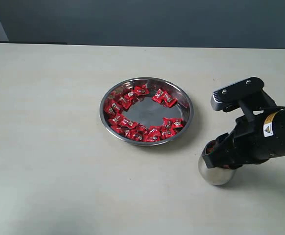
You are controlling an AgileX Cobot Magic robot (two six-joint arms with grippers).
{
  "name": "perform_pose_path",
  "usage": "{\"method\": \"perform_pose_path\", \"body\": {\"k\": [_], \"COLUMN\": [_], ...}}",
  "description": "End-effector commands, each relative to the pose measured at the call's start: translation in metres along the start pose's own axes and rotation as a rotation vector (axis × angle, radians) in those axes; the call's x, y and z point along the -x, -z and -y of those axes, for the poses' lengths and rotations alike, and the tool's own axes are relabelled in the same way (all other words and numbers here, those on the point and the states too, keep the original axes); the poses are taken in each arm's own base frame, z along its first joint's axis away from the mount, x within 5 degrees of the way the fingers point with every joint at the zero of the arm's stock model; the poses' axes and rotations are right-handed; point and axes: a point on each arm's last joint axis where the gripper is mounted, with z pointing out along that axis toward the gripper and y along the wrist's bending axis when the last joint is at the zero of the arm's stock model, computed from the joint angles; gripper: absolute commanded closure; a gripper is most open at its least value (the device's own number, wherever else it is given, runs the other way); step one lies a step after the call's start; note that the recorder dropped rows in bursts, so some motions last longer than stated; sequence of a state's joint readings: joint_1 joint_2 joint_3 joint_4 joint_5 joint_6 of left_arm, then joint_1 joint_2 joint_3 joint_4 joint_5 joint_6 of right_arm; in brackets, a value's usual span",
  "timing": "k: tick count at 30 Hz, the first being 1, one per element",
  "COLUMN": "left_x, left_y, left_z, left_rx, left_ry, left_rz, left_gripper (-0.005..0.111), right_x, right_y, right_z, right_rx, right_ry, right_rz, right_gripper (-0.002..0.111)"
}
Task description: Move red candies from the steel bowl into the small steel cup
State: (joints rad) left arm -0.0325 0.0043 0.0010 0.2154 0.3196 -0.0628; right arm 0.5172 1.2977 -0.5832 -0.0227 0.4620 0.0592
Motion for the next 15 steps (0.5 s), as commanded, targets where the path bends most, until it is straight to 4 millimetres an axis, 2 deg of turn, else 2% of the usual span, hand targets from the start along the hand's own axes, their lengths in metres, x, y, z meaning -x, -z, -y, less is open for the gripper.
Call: {"method": "perform_pose_path", "body": {"k": [1, 15], "left_x": [0.0011, 0.0011], "left_y": [0.0004, 0.0004], "left_z": [-0.0001, -0.0001], "left_rx": [0.001, 0.001], "left_ry": [0.003, 0.003], "left_rz": [0.012, 0.012], "left_gripper": [0.106, 0.106], "right_x": [0.0002, 0.0036], "right_y": [-0.0003, -0.0001], "right_z": [0.0002, 0.0008], "right_rx": [-0.004, -0.012], "right_ry": [0.018, 0.039], "right_rz": [0.012, 0.049], "right_gripper": [0.059, 0.060]}}
